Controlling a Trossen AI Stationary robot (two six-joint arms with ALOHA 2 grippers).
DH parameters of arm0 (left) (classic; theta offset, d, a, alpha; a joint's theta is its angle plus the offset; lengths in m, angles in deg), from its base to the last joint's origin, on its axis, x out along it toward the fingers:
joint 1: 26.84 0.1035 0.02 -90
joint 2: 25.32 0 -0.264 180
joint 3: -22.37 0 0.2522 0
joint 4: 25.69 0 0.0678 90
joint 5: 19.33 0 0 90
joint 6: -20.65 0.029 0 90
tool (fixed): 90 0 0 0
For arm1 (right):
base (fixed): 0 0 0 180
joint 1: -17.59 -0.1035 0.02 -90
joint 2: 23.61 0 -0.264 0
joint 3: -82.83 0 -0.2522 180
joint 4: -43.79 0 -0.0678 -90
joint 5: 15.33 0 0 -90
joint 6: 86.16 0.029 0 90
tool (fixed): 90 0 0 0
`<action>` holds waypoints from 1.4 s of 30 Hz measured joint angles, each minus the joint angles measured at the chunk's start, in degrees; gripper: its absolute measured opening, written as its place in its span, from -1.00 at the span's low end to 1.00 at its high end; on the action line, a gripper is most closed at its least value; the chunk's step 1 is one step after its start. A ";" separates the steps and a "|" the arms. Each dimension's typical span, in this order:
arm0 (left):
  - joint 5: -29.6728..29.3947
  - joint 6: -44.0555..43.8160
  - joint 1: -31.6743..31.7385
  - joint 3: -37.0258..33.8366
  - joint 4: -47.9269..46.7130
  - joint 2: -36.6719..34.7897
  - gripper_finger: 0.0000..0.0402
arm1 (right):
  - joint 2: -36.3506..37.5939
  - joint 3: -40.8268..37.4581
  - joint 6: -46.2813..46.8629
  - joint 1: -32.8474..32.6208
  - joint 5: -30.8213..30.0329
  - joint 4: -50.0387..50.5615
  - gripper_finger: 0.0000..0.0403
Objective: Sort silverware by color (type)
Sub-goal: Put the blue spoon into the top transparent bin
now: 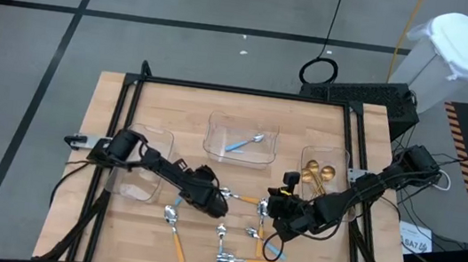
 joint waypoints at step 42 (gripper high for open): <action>3.66 10.13 -5.78 12.20 4.78 0.11 0.04 | -0.02 0.00 -0.07 0.02 2.93 0.21 -0.94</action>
